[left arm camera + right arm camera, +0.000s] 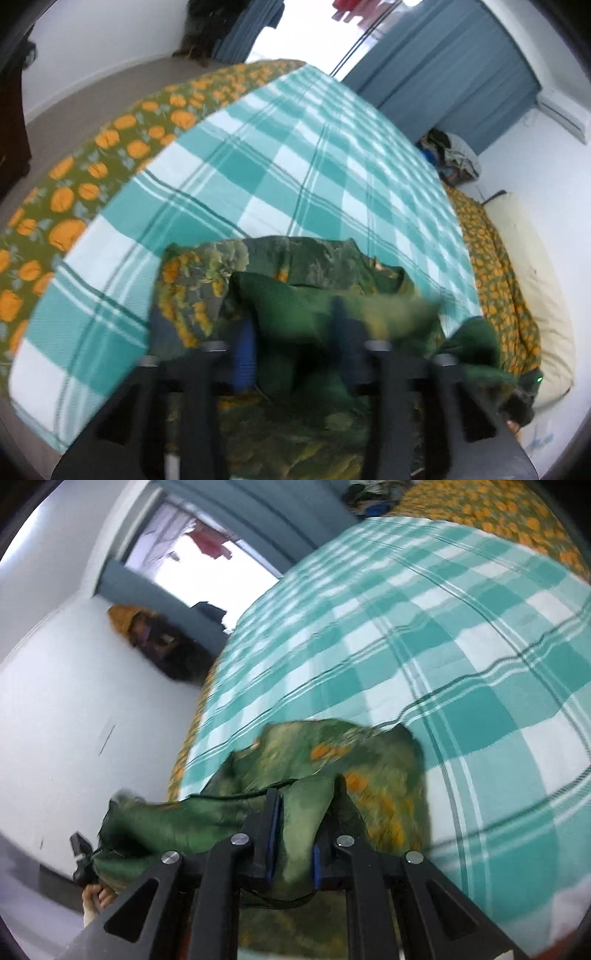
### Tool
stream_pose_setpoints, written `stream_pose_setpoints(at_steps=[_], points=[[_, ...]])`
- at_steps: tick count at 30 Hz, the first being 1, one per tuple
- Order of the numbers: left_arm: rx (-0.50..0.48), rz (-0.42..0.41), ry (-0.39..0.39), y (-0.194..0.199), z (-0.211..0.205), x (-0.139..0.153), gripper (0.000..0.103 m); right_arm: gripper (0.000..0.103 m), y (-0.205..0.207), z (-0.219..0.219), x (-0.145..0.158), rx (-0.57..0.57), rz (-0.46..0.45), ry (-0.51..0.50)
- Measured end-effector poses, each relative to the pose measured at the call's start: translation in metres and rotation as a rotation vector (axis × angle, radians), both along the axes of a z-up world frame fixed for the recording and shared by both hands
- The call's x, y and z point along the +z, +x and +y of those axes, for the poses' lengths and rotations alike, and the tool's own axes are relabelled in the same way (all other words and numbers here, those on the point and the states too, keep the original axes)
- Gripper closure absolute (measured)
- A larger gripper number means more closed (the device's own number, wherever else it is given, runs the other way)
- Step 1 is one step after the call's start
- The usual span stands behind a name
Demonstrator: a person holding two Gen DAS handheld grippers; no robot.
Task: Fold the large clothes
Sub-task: 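Lift the hem with both grippers and fold it toward the collar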
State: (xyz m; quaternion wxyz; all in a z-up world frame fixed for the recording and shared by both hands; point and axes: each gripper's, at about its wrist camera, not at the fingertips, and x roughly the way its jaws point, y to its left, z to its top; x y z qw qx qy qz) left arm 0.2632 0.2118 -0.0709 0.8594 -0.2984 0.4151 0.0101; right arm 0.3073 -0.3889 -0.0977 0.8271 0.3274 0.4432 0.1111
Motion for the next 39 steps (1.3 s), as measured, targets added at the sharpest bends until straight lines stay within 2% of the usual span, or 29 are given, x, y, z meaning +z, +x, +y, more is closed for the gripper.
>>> stream_pose_setpoints(at_steps=[1,3,5,6,8,10,12,15,17,18,19,20,21,22,23,28,31,33,35,37,39], points=[[0.014,0.002,0.008,-0.001,0.0,0.0,0.03,0.082,0.004,0.0,-0.008,-0.007,0.028,0.005],[0.02,-0.026,0.001,-0.007,0.004,0.003,0.023,0.061,0.005,-0.003,-0.019,-0.038,0.044,0.059],[0.0,-0.051,-0.006,-0.014,0.011,0.006,0.017,0.021,0.003,-0.013,-0.015,-0.067,0.009,0.127],[-0.012,-0.056,0.013,-0.019,0.014,0.006,0.015,0.015,0.002,-0.018,-0.01,-0.076,-0.007,0.148],[-0.047,-0.04,0.069,-0.02,0.015,0.002,0.014,0.012,0.0,-0.026,-0.001,-0.083,-0.028,0.147],[-0.101,0.012,0.117,-0.016,0.013,-0.01,0.014,0.012,0.003,-0.026,0.009,-0.054,-0.028,0.056],[-0.146,0.066,0.128,-0.005,0.007,-0.025,0.014,0.012,0.007,-0.009,0.017,0.02,-0.018,-0.132],[-0.165,0.14,0.205,0.018,-0.008,-0.051,0.015,0.012,0.016,0.023,0.009,0.123,0.004,-0.314],[-0.15,0.159,0.232,0.029,-0.015,-0.061,0.023,0.012,0.021,0.04,-0.002,0.172,0.023,-0.382],[-0.157,0.164,0.23,0.033,-0.019,-0.064,0.045,0.012,0.026,0.051,-0.01,0.185,0.033,-0.418],[-0.169,0.183,0.241,0.037,-0.027,-0.067,0.079,0.012,0.028,0.056,-0.015,0.185,0.037,-0.432],[-0.166,0.2,0.276,0.039,-0.031,-0.067,0.089,0.015,0.03,0.061,-0.021,0.181,0.042,-0.443],[-0.167,0.204,0.325,0.038,-0.038,-0.064,0.093,0.022,0.031,0.065,-0.023,0.179,0.042,-0.453],[-0.168,0.191,0.364,0.035,-0.042,-0.056,0.096,0.052,0.032,0.069,-0.023,0.18,0.043,-0.478],[-0.165,0.176,0.382,0.032,-0.042,-0.048,0.096,0.092,0.032,0.073,-0.019,0.17,0.04,-0.531],[-0.069,-0.007,0.409,0.019,-0.015,0.02,0.097,0.092,0.03,0.071,0.041,0.102,-0.109,-0.56],[-0.002,-0.078,0.485,0.029,-0.016,0.028,0.097,0.092,0.047,0.078,0.066,0.08,-0.198,-0.605],[0.034,-0.079,0.541,0.04,-0.022,0.013,0.097,0.092,0.063,0.084,0.063,0.059,-0.206,-0.631],[0.05,-0.022,0.579,0.056,-0.024,-0.026,0.097,0.092,0.079,0.09,0.042,0.057,-0.177,-0.695],[0.046,0.06,0.575,0.064,-0.022,-0.073,0.095,0.092,0.091,0.093,0.0,0.074,-0.088,-0.741],[0.034,0.09,0.572,0.061,-0.022,-0.113,0.093,0.092,0.093,0.091,-0.049,0.097,0.011,-0.737]])
